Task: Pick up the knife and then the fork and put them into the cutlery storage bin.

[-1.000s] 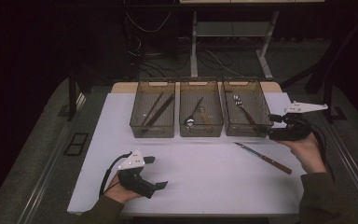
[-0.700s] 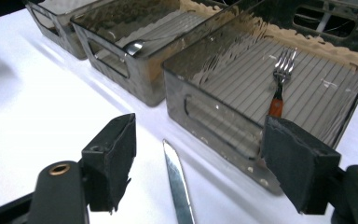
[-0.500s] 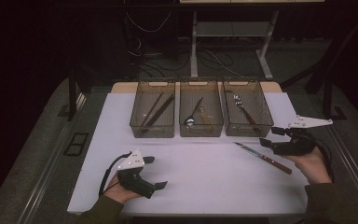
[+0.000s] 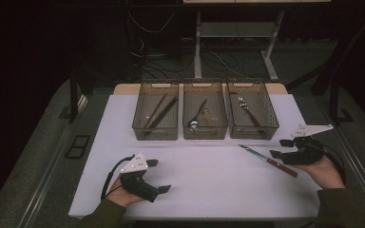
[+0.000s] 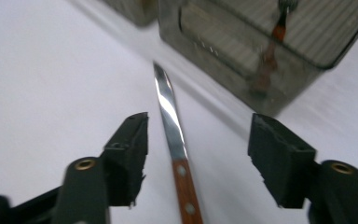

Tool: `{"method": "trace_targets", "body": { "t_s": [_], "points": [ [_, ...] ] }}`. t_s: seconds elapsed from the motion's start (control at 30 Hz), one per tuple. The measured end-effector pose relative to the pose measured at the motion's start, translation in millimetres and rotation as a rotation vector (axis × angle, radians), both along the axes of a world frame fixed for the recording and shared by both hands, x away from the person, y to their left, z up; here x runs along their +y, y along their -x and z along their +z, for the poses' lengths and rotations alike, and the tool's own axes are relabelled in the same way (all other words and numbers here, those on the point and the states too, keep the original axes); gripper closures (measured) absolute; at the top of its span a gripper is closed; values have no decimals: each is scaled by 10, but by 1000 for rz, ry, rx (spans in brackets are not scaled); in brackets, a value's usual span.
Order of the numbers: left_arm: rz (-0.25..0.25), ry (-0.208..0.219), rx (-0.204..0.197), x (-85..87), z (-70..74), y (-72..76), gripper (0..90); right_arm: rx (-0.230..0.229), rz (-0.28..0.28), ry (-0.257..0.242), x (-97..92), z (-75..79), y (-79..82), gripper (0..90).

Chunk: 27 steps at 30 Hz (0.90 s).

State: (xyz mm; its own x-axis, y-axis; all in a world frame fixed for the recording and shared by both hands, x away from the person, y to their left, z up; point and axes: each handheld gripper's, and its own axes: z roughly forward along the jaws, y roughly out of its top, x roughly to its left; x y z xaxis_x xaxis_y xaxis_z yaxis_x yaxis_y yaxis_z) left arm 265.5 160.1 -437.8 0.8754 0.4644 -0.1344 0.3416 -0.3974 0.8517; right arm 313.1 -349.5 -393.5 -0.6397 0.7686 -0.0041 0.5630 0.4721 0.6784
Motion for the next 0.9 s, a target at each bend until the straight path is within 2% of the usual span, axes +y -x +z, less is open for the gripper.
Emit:
{"method": "trace_targets", "body": {
  "t_s": [0.07,0.2,0.33,0.4,0.67,0.9],
  "points": [
    [-2,-2,0,0,0,0,0,22,8,44,0,-18,-15,440],
    [-2,-3,2,-1,-1,-1,0,73,40,99,7,-31,-51,496],
    [-3,-6,3,-8,-6,-1,0,157,90,159,47,-59,-108,550],
    [-3,-5,2,-9,-8,-1,0,181,114,192,76,-81,-141,575],
    [-4,-7,5,-11,-13,-3,0,279,182,280,228,-152,-259,616],
    [-7,-8,5,-9,-9,-3,0,345,197,347,311,-207,-361,653]
  ]
}}
